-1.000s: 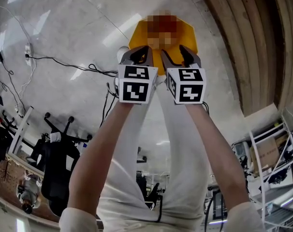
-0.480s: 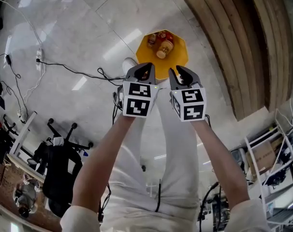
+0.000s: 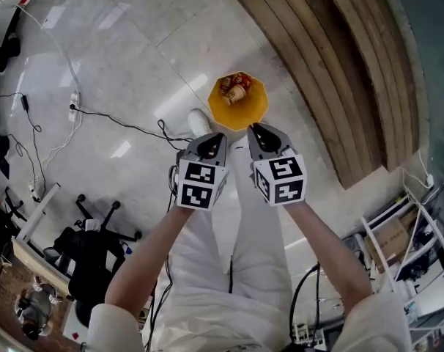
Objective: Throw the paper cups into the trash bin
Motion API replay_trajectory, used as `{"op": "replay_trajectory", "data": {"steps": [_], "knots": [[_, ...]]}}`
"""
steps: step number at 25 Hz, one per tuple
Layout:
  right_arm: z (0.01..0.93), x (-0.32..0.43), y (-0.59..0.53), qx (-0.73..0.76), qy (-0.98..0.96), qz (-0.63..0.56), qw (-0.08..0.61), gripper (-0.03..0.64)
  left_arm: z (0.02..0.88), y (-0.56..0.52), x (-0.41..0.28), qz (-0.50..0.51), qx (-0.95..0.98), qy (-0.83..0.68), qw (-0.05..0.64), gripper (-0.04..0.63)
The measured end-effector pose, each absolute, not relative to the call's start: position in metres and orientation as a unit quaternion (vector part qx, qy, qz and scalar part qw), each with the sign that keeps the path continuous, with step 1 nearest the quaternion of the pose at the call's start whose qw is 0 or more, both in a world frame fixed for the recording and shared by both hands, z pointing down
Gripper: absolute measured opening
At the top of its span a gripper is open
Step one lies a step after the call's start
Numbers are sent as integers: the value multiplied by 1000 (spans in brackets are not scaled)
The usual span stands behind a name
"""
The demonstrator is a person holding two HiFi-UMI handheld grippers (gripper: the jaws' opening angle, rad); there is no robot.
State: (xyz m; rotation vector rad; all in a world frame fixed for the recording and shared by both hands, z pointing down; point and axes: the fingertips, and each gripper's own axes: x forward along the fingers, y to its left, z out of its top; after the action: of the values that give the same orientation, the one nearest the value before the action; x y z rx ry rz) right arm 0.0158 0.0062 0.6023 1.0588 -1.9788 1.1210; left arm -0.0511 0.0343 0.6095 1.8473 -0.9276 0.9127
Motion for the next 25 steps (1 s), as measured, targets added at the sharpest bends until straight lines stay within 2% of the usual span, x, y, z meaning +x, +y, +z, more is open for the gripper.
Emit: {"op": "replay_trajectory", "data": {"steps": [6, 15, 20, 25], "knots": [[494, 16, -4, 376, -779, 417, 279, 35, 505, 29, -54, 336, 762, -373, 410, 6], [320, 23, 7, 375, -828, 336, 247, 29, 335, 22, -58, 268, 808, -379, 363, 6], [240, 24, 23, 377, -851, 291, 224, 29, 257, 27, -52, 232, 822, -369, 367, 6], [175, 32, 41, 392, -859, 276, 177, 29, 177, 35, -33, 191, 859, -353, 317, 6]]}}
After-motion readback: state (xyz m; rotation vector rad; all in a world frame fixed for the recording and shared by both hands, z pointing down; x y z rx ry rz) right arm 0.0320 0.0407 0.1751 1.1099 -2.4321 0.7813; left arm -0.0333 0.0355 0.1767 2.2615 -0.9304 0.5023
